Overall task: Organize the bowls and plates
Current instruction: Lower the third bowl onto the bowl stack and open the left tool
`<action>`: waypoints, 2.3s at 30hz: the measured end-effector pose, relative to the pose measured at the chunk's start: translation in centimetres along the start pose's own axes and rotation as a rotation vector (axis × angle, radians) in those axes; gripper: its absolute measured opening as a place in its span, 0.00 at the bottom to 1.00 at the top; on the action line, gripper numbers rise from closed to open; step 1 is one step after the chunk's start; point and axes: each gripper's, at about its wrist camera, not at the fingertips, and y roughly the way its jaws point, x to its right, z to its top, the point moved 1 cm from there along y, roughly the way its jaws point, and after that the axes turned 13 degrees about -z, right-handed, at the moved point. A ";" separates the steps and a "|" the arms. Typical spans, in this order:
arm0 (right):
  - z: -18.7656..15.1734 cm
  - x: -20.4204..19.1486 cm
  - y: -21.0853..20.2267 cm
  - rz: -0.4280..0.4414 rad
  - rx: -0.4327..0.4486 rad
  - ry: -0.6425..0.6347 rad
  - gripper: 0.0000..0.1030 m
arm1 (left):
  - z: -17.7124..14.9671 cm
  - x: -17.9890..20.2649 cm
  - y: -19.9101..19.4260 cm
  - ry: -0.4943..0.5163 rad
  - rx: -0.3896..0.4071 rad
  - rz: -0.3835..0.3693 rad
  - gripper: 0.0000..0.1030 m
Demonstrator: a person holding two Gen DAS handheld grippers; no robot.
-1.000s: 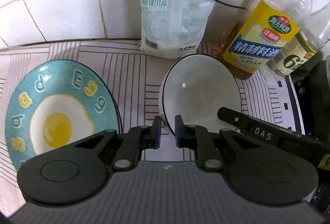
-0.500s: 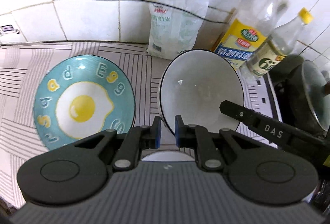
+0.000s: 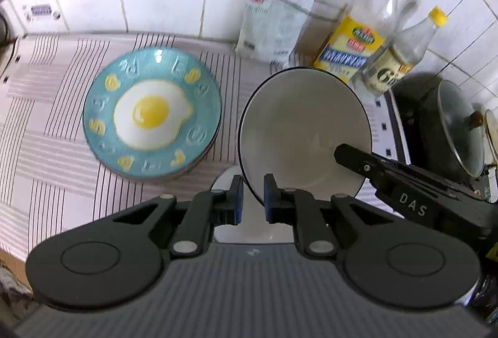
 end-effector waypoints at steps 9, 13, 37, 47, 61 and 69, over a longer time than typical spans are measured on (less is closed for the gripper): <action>-2.6 -1.2 0.4 0.002 -0.033 -0.108 0.13 | -2.4 -1.6 0.9 -0.065 -0.095 0.032 0.11; -3.5 -1.6 0.8 -0.004 -0.053 -0.135 0.13 | -2.9 -1.9 1.6 -0.076 -0.130 0.049 0.11; -5.2 -4.9 2.8 -0.196 -0.047 -0.409 0.13 | -3.0 -3.3 5.0 -0.120 -0.237 0.078 0.14; -5.5 -4.8 2.7 -0.212 -0.022 -0.424 0.18 | -3.0 -3.0 4.4 -0.074 -0.231 0.066 0.19; -8.1 -4.2 -6.5 -0.109 0.207 -0.249 0.41 | -5.4 -3.1 -4.3 0.004 -0.036 -0.096 0.37; -12.3 -4.9 -11.0 -0.130 0.257 -0.254 0.45 | -8.9 -3.8 -7.6 0.096 0.025 -0.109 0.40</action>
